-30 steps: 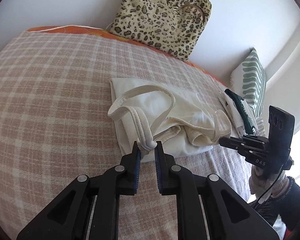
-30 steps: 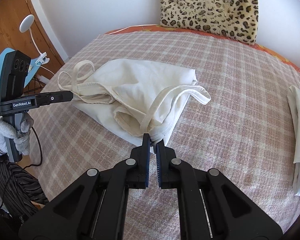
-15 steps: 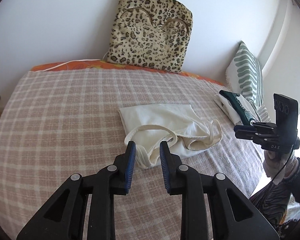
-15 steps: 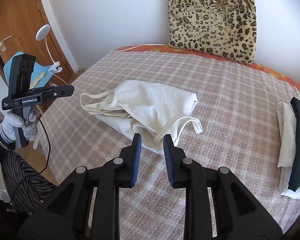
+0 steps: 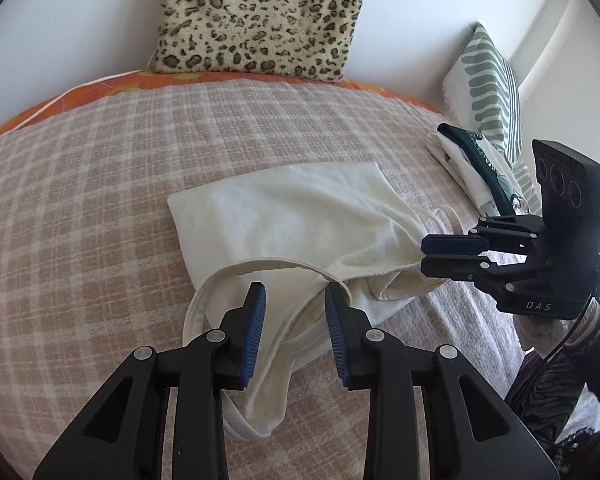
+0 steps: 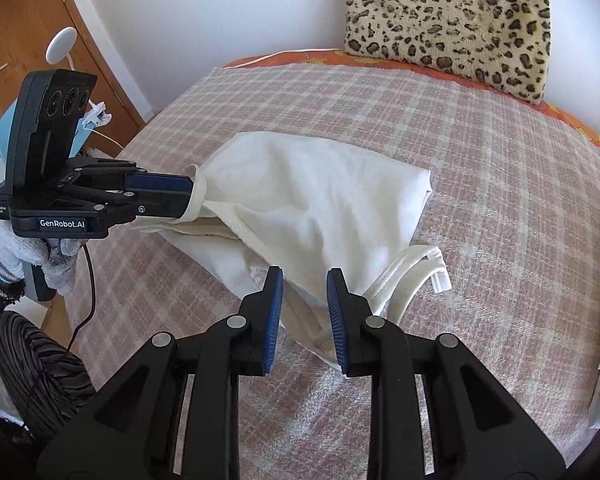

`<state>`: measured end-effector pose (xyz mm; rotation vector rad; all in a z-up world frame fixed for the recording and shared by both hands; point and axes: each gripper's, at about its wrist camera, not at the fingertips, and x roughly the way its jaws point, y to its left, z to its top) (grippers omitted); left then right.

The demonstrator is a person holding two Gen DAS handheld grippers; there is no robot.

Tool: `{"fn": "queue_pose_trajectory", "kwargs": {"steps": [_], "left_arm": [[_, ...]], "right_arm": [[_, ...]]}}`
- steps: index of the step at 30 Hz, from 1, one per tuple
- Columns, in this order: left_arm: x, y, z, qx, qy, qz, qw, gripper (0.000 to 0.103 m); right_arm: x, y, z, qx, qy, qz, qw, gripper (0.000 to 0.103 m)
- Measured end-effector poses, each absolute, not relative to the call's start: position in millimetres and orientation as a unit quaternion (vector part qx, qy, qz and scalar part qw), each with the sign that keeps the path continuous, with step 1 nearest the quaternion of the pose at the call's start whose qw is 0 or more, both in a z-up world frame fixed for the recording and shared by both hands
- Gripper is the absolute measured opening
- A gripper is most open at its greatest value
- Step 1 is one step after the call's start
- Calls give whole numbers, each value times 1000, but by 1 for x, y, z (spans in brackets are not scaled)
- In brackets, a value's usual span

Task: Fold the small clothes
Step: 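Open both grippers and release the folded camisole bundle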

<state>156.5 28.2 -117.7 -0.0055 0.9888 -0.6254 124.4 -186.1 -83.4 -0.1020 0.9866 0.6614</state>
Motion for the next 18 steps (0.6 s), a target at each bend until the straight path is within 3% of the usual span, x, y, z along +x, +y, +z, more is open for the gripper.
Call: {"fn": "queue_pose_trajectory", "kwargs": {"steps": [8,18], "left_arm": [[121,34,-128,55,475,-304,824,29],[114,38,-72,11,411,-324,852,29]], "right_arm": [[100,-193,-90,-96,479,322,811,24],[139,-233,-52,79,442,320,834,25]]}}
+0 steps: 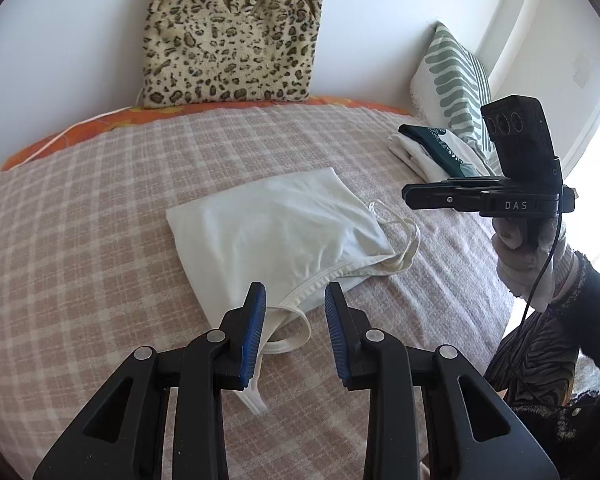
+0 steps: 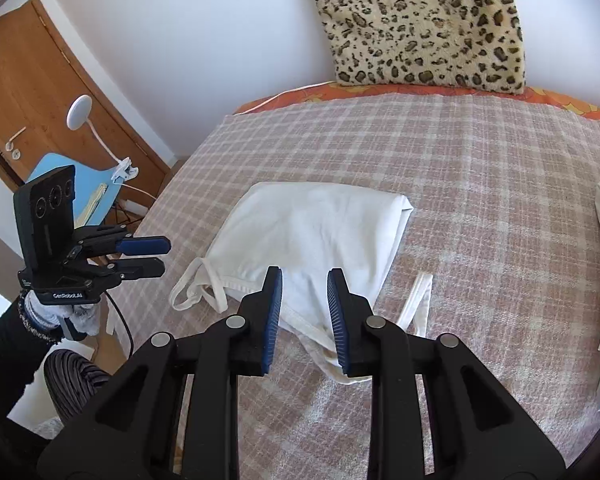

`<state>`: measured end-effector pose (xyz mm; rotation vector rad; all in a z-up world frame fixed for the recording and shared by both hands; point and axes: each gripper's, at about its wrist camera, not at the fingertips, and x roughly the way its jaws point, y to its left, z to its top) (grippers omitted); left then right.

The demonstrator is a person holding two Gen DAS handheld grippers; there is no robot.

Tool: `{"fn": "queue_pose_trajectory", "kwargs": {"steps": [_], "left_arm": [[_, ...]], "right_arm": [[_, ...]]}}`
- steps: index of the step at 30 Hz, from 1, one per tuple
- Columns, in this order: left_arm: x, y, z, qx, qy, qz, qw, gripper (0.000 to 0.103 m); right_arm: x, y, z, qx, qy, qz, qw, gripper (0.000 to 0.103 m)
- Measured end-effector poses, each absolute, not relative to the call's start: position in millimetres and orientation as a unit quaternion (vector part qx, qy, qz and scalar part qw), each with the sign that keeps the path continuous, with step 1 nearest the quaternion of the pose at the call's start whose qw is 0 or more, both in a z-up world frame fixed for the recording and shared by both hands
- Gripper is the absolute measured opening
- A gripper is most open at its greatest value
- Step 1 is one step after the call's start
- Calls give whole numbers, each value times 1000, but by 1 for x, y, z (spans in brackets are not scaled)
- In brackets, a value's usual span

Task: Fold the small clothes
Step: 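Open both grippers and release the folded camisole bundle, then close the right gripper on the edge of the folded white camisole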

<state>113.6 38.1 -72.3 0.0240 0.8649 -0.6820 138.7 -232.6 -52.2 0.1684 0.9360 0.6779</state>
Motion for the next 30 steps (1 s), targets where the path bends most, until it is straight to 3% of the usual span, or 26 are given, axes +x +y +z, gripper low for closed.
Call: {"fn": "queue_pose_trajectory", "kwargs": {"steps": [11,21,22,24,30], "left_arm": [[136,-36,-119,19,437,-362,823,29],[129,-49,-144,39,454,-367,811,29],[129,-49,-144,41,454,-368,811,29],[129,-49,-145,39,453,-369,811,29],[125,-46,-141,31,455,-366,811,29]], "right_arm": [[236,-263,-123,281,507,268,769,25],[266,-264,-152,342,538,271,722,25],[268,-264,-152,343,535,268,724,25],[269,-259,-146,314,526,259,746,9],[268,-241,-132,179,524,216,804,7]]}}
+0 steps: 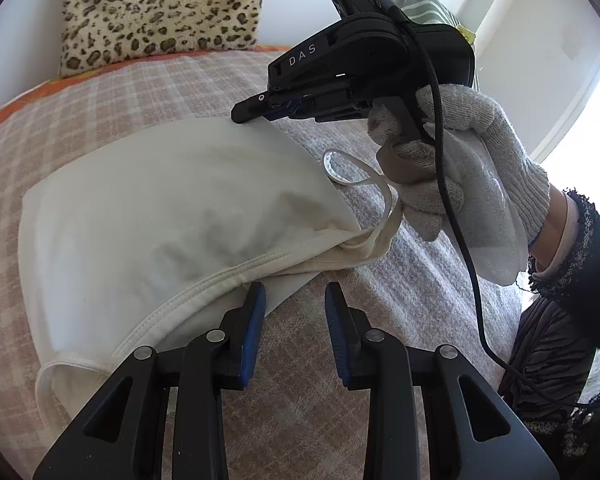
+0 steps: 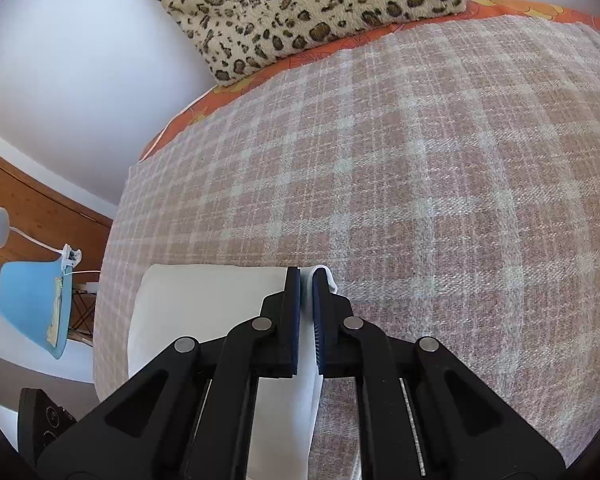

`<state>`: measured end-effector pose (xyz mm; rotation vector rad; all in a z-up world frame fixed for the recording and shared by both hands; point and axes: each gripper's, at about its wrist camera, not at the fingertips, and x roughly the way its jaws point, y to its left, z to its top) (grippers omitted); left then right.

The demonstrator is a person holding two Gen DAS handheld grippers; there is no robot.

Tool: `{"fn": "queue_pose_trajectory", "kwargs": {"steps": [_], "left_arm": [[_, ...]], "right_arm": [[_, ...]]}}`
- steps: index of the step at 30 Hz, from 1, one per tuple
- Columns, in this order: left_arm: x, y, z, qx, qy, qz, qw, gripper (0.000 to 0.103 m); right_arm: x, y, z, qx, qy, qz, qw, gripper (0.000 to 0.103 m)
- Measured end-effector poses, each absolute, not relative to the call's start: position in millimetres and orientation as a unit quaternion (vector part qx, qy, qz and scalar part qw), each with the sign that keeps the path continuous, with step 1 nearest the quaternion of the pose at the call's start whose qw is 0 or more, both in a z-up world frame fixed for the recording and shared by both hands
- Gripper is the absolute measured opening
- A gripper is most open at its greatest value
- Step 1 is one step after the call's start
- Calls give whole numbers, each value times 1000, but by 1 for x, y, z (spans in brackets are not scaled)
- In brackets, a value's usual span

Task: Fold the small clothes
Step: 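Close the right gripper on the edge of the folded white camisole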

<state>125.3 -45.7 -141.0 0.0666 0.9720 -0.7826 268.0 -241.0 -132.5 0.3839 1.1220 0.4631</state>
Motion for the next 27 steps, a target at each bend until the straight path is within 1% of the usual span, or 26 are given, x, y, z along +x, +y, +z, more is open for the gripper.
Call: {"fn": "queue_pose_trajectory", "kwargs": {"steps": [5,8,11,14,15,16,18,20,27], "left_arm": [[102,-14,-108,-19,428,-362,828,29],[99,18,-84,-68,399,-344,847,29],[113,53,-75,-100,385,-304,866,29],[138,83,-80,-149,396,-269,865,31],[145,92,-86,-171,404,-269,857,37],[155,101,-94,-200,412,-263,849,41],[171,113,-109,-257,425,-258,829,41],[185,119,-122,-293,442,-250,810,41],[218,115,-141,-324,463,-241,790,41]], "right_arm": [[263,-253,-112,141,522,204,816,9],[252,-260,-91,131,500,201,832,10],[234,-257,-71,119,474,233,841,10],[216,-241,-56,97,455,269,843,10],[210,-232,-52,87,450,283,843,10],[204,-225,-48,78,446,295,841,10],[192,-209,-46,66,443,319,835,10],[180,-189,-48,52,443,345,826,10],[146,-121,-69,-26,446,396,802,10]]}}
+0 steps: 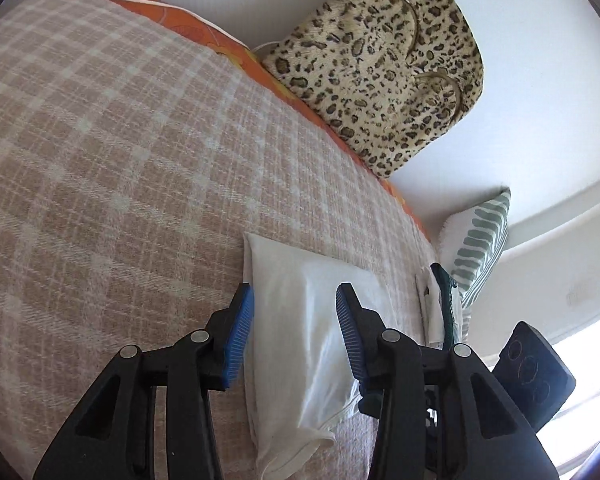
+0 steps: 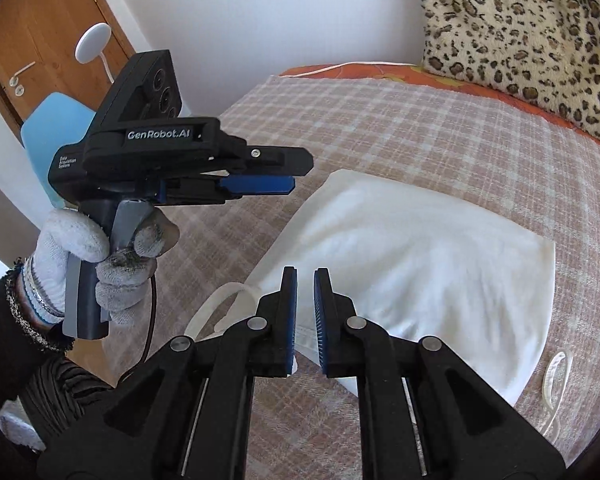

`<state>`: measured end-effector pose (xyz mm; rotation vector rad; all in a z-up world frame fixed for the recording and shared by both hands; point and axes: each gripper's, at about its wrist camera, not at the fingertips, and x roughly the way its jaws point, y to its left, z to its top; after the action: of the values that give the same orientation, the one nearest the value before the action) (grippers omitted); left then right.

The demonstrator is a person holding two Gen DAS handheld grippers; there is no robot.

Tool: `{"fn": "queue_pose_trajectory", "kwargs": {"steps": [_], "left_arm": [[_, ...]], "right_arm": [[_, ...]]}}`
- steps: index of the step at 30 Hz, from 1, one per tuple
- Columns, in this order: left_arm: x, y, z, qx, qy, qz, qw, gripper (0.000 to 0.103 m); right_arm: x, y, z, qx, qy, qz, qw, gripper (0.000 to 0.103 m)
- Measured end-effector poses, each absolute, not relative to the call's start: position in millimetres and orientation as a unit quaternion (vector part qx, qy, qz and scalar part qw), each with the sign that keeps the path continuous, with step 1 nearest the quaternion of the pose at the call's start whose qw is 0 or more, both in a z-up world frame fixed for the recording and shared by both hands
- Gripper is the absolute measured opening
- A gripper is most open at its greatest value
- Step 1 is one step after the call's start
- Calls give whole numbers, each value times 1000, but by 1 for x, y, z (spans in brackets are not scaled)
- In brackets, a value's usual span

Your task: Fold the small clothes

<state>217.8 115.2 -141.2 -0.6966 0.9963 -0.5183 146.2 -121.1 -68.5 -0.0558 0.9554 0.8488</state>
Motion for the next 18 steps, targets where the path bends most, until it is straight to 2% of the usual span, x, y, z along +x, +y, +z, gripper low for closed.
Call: {"fn": "queue_pose_trajectory", "kwargs": {"steps": [8,18], "left_arm": [[241,118,-164,-344,482,-238,770,41],[260,114,-170,-382,481,-250,748,38]], "right_arm": [[137,-96,-99,-70,478,410,774,10],[136,-98,-100,-66,481,409,773,10]]}}
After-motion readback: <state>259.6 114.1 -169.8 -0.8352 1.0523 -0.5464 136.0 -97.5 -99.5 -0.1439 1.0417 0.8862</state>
